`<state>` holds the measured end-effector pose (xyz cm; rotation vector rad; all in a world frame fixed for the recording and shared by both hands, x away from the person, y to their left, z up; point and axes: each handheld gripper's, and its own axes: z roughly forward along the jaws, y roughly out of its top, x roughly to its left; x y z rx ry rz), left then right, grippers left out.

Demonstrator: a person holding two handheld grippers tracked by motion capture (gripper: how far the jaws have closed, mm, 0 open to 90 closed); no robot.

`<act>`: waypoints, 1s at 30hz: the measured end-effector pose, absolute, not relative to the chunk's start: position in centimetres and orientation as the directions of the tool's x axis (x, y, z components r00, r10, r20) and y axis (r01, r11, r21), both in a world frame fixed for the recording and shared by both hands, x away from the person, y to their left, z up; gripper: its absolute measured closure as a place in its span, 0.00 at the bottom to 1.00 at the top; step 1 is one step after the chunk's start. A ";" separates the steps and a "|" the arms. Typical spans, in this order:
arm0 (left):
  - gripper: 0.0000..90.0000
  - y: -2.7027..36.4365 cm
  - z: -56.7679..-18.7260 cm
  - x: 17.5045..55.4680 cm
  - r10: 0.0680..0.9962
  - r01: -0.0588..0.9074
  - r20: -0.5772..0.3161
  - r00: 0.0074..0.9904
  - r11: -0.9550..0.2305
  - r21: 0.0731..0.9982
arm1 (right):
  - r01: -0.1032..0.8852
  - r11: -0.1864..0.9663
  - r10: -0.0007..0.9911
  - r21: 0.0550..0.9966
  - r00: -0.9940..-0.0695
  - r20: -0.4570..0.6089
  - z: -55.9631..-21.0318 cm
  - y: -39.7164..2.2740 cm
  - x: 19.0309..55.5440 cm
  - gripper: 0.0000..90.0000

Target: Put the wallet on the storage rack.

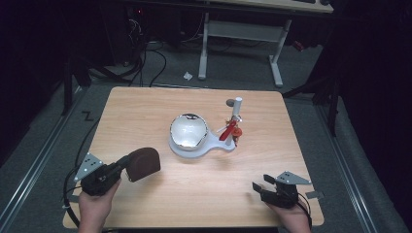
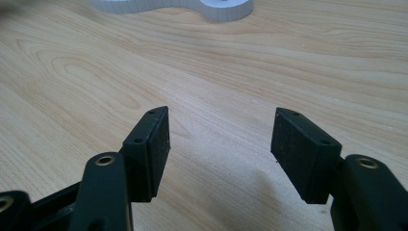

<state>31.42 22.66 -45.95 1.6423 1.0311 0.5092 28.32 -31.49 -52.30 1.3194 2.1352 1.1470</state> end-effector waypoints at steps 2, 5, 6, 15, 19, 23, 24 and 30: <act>0.98 22.3 -45.6 31.7 0.828 0.363 -0.166 0.535 -0.048 0.931 | 0.556 0.234 0.865 0.797 -0.494 0.091 -52.4 -31.5 28.4 0.44; 0.98 21.7 -45.1 32.1 0.828 0.359 -0.167 0.535 -0.044 0.932 | 0.558 0.228 0.864 0.798 -0.494 0.098 -52.4 -31.6 28.3 0.44; 0.98 21.6 -45.0 32.3 0.828 0.357 -0.170 0.534 -0.038 0.933 | 0.556 0.226 0.864 0.800 -0.494 0.099 -52.4 -31.7 28.2 0.44; 0.98 19.8 -43.4 34.4 0.826 0.349 -0.165 0.540 -0.041 0.936 | 0.555 0.216 0.861 0.804 -0.497 0.112 -52.3 -32.1 28.2 0.45; 0.98 18.8 -42.6 35.4 0.821 0.343 -0.154 0.550 -0.054 0.938 | 0.557 0.220 0.860 0.801 -0.499 0.111 -52.3 -32.0 28.3 0.45; 0.98 17.9 -42.0 36.5 0.815 0.336 -0.145 0.561 -0.064 0.940 | 0.558 0.222 0.859 0.799 -0.499 0.110 -52.3 -32.0 28.2 0.45; 0.98 17.7 -41.9 36.8 0.815 0.337 -0.143 0.562 -0.068 0.939 | 0.559 0.221 0.860 0.799 -0.499 0.111 -52.3 -32.0 28.2 0.45; 0.98 16.5 -41.2 38.0 0.816 0.332 -0.122 0.565 -0.089 0.939 | 0.556 0.222 0.859 0.801 -0.500 0.109 -52.2 -32.1 28.1 0.45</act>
